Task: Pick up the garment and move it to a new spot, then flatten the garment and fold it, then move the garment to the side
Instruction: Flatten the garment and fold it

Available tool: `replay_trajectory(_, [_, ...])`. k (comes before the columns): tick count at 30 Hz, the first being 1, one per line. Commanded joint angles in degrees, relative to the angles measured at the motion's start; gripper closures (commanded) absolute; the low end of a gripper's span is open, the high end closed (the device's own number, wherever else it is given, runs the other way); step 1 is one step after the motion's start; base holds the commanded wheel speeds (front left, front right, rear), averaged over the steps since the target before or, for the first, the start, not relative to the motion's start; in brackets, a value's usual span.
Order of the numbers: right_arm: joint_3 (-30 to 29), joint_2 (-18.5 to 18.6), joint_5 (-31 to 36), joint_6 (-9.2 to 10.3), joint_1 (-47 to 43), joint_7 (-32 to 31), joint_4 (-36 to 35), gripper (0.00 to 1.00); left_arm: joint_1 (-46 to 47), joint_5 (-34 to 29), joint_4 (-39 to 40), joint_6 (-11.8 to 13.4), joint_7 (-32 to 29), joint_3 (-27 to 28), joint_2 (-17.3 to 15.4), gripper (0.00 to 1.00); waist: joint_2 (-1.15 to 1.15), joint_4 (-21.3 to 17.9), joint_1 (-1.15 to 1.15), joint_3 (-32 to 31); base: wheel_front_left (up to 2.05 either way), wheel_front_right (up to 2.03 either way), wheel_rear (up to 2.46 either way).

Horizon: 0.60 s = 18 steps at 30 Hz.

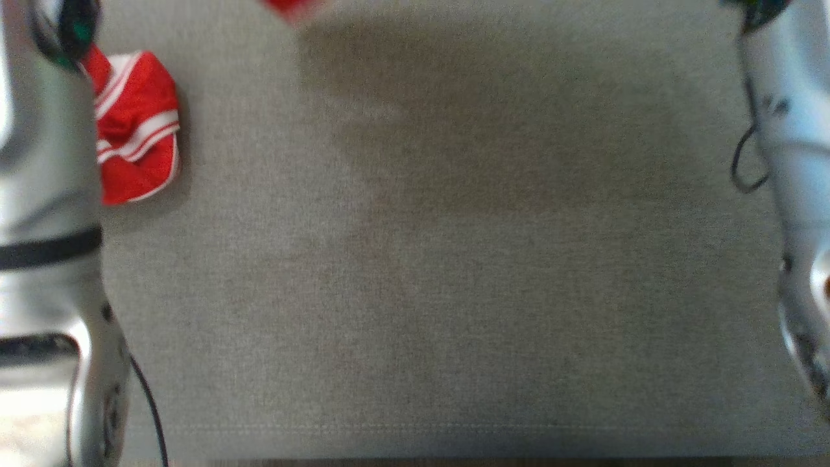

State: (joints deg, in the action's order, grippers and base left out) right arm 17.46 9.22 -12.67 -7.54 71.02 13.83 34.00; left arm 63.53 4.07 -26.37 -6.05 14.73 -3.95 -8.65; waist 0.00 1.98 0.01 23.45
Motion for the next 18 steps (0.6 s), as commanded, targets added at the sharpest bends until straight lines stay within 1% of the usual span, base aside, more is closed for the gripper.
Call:
replay_trajectory(1, [-1.0,-1.3,0.8,0.05,2.6,0.5,-1.3,1.0,2.9,-0.4,2.3,0.5,0.3,1.9,-2.5,1.0,0.0,1.1,-0.01,3.7,0.0,0.0,0.0])
replay_trajectory(3, [-3.5,-1.5,3.4,0.05,6.3,1.0,0.8,1.0,5.4,-0.2,3.6,1.3,0.3,3.2,-2.3,1.0,0.0,1.3,-0.01,4.9,0.0,0.0,0.0])
replay_trajectory(5, [-7.0,-2.0,4.9,0.05,8.4,1.1,1.0,1.0,6.4,0.0,4.5,1.5,0.3,3.9,-1.8,1.0,0.0,1.6,-0.01,5.7,0.0,0.0,0.0])
replay_trajectory(6, [-8.4,-2.3,5.2,0.05,8.6,1.1,0.5,1.0,6.0,0.0,4.7,1.4,0.3,3.8,-1.4,1.0,0.0,1.8,-0.01,5.8,0.0,0.0,0.0])
replay_trajectory(8, [-8.7,-2.7,5.4,0.05,7.1,1.1,0.2,1.0,3.8,0.4,4.6,0.9,0.3,3.5,-0.4,1.0,0.0,1.9,-0.01,5.8,0.0,0.0,0.0])
replay_trajectory(12, [-5.4,-2.3,3.3,0.05,-0.6,1.2,1.0,1.0,-4.6,1.6,3.4,0.1,0.3,3.8,1.5,1.0,0.0,1.6,-0.01,4.5,0.0,0.0,0.0])
replay_trajectory(18, [2.6,-0.2,-4.4,0.05,-15.4,1.2,2.2,1.0,-20.0,3.8,1.5,-0.6,0.3,4.6,4.5,1.0,0.0,0.4,-0.01,1.4,0.0,0.0,0.0])
